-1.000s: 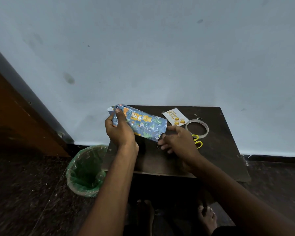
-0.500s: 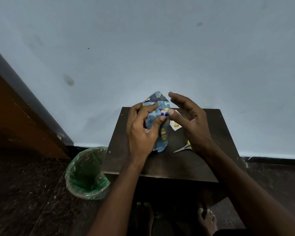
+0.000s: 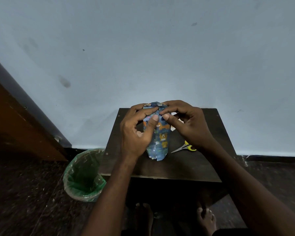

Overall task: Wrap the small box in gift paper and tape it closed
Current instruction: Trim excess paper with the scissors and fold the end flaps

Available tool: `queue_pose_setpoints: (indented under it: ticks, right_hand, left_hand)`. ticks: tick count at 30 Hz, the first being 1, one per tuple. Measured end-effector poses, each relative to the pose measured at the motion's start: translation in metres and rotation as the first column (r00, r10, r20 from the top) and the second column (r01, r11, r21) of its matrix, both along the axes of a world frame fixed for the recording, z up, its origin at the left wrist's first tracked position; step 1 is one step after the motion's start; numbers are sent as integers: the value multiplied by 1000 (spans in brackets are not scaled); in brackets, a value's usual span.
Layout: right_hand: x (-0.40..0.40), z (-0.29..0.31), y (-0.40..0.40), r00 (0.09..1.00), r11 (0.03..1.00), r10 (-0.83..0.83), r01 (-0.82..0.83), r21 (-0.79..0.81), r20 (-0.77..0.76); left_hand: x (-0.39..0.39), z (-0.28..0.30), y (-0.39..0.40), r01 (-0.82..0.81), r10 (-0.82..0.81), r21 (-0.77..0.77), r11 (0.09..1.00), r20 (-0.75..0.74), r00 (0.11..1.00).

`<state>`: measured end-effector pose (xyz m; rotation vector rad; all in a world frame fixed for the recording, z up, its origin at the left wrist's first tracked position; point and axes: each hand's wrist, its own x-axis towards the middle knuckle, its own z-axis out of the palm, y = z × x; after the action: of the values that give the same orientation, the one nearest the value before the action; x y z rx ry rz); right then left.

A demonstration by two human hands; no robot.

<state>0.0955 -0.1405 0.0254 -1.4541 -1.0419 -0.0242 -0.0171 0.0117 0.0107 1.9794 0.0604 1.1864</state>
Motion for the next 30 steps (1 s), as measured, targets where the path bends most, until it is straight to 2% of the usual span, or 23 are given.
queue_pose_setpoints:
  ticks: [5,9,11,13,14,18,22,24,27,30]
  right_hand:
    - [-1,-3,3,999,1000,-25,25,2,23]
    - [-1,-4,5,999,999,-34,34,-10,38]
    - [-3,-4,6,999,999,-43,44,-11,32]
    - [-6,-4,6,999,999,-48,48,-12,20]
    - [-7,-4,6,999,999,-49,49,-12,9]
    - [-16,0,11,997,1000,-14,16,20,-78]
    - [-17,-5,14,986,996,-88,88,7,145]
    - [-15,-9,14,981,994,-108,107,14,164]
    - [-12,-10,13,976,992,-128,128,12,177]
    - [-11,-5,11,982,991,-136,134,20,128]
  left_hand:
    - [5,2,-8,27,-25,-304,952,9,1000]
    - [8,10,-10,82,-62,-572,816,54,997]
    - [11,11,-10,109,-102,-688,718,51,993]
    - [13,11,-11,118,-154,-764,634,25,988]
    - [14,11,-13,110,-159,-777,620,13,987]
    - [14,12,-21,123,-134,-756,643,47,990]
    - [15,4,-21,150,-146,-734,663,70,987]
    - [14,0,-22,181,-177,-717,673,81,981]
    - [9,-2,-19,192,-215,-601,776,35,976]
    - [0,2,-12,176,-218,-349,921,-83,972]
